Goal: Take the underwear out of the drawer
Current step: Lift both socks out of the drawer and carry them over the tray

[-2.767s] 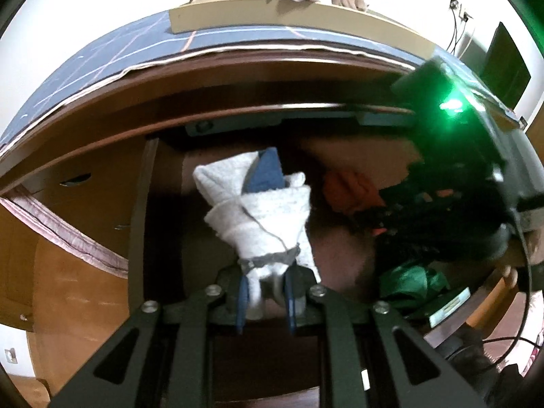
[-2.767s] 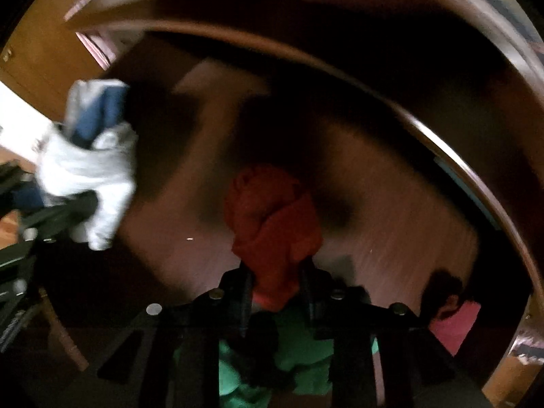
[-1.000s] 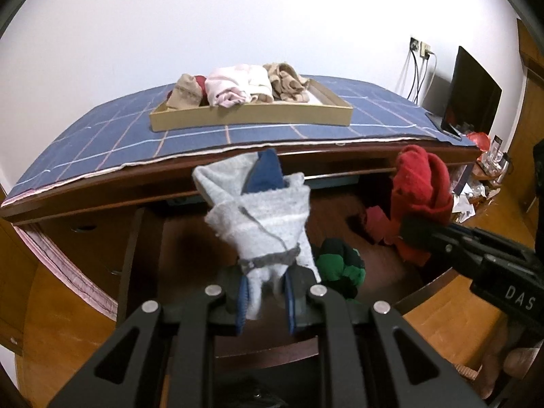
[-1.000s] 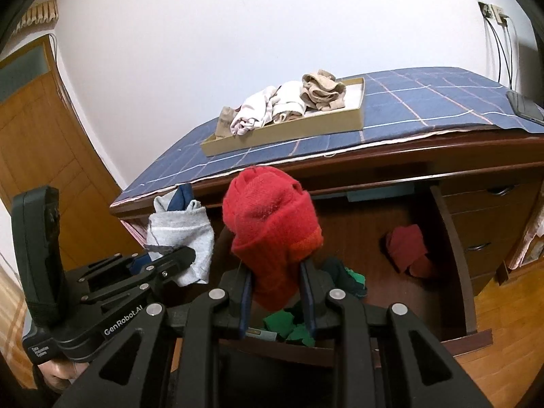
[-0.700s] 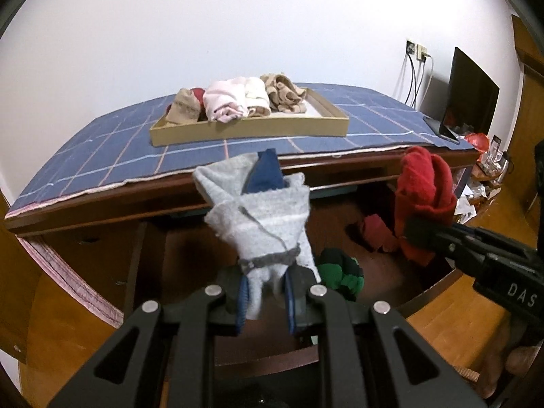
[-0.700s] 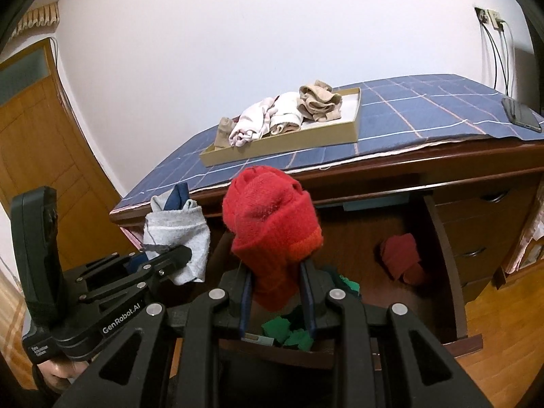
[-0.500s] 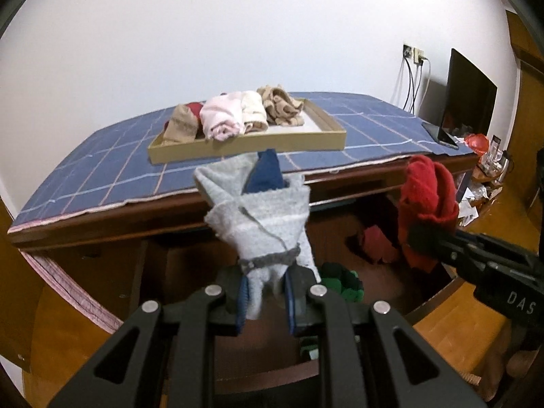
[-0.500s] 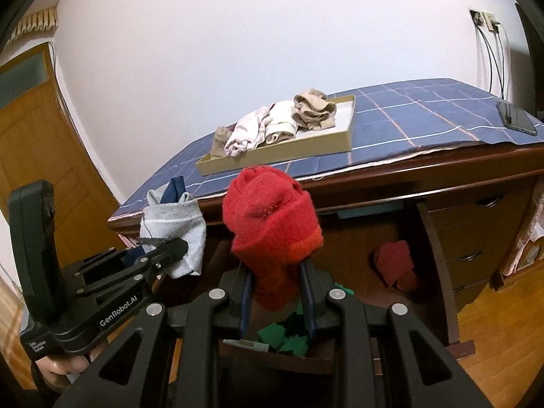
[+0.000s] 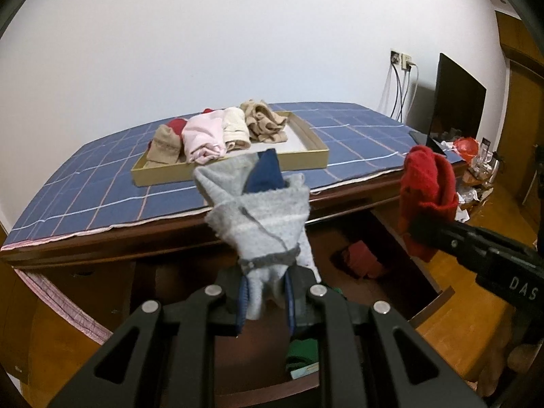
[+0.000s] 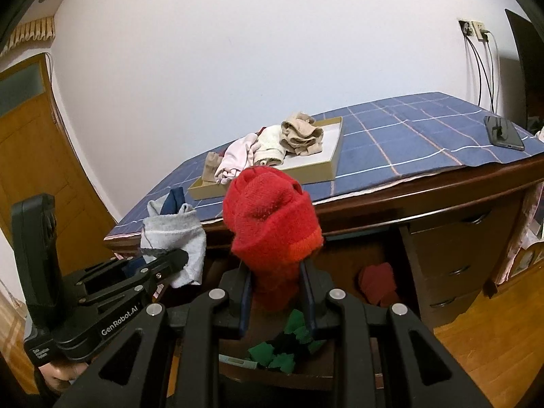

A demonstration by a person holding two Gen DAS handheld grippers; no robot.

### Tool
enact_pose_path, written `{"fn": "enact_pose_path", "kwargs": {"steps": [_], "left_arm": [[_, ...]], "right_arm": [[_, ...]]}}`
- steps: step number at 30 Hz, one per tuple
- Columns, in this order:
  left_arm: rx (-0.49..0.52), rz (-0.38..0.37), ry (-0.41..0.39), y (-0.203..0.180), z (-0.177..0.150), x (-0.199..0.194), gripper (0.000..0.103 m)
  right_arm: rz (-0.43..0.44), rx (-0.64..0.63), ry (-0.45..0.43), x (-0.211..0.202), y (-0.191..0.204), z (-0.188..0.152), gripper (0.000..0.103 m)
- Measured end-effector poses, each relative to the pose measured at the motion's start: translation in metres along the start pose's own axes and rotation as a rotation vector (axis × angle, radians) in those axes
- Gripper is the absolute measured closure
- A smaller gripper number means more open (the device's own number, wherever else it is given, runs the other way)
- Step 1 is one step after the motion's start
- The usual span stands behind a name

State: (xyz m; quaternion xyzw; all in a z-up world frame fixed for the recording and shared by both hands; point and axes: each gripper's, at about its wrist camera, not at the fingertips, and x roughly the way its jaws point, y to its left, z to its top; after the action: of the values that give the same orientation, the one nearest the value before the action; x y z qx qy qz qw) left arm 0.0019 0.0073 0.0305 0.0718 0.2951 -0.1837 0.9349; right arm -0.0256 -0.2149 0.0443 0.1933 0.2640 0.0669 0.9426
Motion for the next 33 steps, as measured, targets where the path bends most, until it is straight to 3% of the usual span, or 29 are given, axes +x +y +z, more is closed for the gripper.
{"fn": "enact_pose_path", "kwargs": {"steps": [17, 33], "left_arm": [[0.044, 0.024, -0.046, -0.012, 0.033, 0.018, 0.088], [0.028, 0.023, -0.073, -0.002, 0.078, 0.051, 0.088]], "right_arm": [[-0.011, -0.029, -0.037, 0.012, 0.004, 0.03, 0.076], [-0.021, -0.035, -0.041, 0.05, 0.001, 0.07, 0.076]]}}
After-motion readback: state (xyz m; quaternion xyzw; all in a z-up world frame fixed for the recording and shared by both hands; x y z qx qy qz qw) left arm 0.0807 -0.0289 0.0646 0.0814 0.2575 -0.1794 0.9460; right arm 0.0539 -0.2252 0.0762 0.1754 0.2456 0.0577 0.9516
